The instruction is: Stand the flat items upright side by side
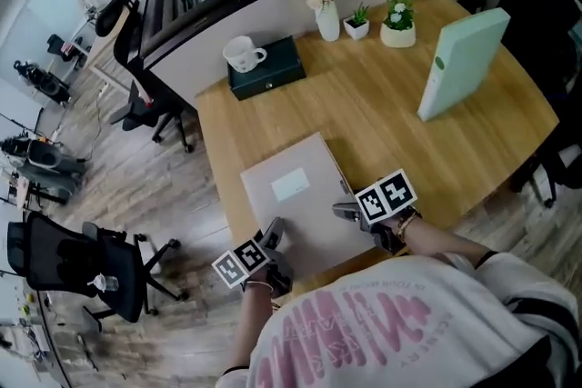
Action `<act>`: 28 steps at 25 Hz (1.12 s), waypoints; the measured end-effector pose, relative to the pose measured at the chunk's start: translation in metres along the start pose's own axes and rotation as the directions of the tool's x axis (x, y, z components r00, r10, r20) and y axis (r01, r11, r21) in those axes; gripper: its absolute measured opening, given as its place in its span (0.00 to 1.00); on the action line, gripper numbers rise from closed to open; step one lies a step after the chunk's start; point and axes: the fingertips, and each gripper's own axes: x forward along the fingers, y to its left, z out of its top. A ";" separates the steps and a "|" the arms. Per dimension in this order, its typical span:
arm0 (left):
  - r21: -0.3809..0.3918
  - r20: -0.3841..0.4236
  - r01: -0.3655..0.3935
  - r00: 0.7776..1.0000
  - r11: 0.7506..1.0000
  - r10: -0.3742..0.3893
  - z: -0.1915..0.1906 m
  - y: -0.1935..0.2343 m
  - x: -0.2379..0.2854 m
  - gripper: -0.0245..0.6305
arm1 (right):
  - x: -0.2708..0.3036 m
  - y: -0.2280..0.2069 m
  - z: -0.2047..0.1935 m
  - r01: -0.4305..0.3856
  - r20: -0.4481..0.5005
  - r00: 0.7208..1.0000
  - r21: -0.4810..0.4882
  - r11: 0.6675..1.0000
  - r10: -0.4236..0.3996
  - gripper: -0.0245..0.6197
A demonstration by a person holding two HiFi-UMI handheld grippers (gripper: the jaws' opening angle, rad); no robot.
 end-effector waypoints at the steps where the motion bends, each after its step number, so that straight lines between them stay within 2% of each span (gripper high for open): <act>1: 0.017 -0.026 0.028 0.999 0.999 -0.028 -0.009 -0.006 -0.001 0.46 | -0.010 -0.001 -0.014 0.017 0.012 1.000 0.029 0.999 -0.017 0.51; 4: 0.007 -0.112 0.125 0.986 0.992 -0.123 -0.040 -0.021 -0.007 0.48 | -0.038 -0.001 -0.053 0.061 0.054 0.996 0.105 0.993 -0.067 0.51; 6: -0.038 -0.175 0.180 0.967 0.983 -0.184 -0.062 -0.027 -0.011 0.51 | -0.054 0.001 -0.079 0.089 0.071 0.992 0.142 0.986 -0.100 0.51; 8: -0.043 -0.232 0.217 0.947 0.975 -0.221 -0.081 -0.037 -0.014 0.53 | -0.069 0.001 -0.102 0.110 0.076 0.989 0.170 0.979 -0.124 0.51; 11: 0.050 -0.290 0.260 0.928 0.964 -0.235 -0.105 -0.062 -0.015 0.53 | -0.094 0.001 -0.133 0.136 0.098 0.983 0.167 0.976 -0.154 0.51; 13: 0.131 -0.297 0.294 0.923 0.947 -0.245 -0.116 -0.079 -0.020 0.53 | -0.108 0.000 -0.151 0.152 0.126 0.976 0.173 0.973 -0.175 0.51; 16: 0.278 -0.272 0.350 0.922 0.894 -0.276 -0.119 -0.111 -0.030 0.53 | -0.128 -0.002 -0.162 0.194 0.157 0.964 0.136 0.972 -0.214 0.53; 20: 0.460 -0.249 0.403 0.914 0.791 -0.320 -0.111 -0.171 -0.037 0.53 | -0.167 -0.016 -0.149 0.259 0.253 0.931 0.054 0.964 -0.264 0.53; 23: 0.573 -0.233 0.407 0.913 0.711 -0.335 -0.109 -0.216 -0.035 0.54 | -0.200 -0.034 -0.130 0.292 0.326 0.905 -0.009 0.956 -0.273 0.53; 25: 0.616 -0.230 0.411 0.910 0.672 -0.345 -0.113 -0.249 -0.027 0.55 | -0.227 -0.051 -0.119 0.335 0.361 0.885 -0.052 0.941 -0.295 0.54; 28: 0.629 -0.254 0.444 0.893 0.638 -0.371 -0.131 -0.305 -0.010 0.55 | -0.281 -0.085 -0.109 0.423 0.404 0.847 -0.122 0.898 -0.344 0.54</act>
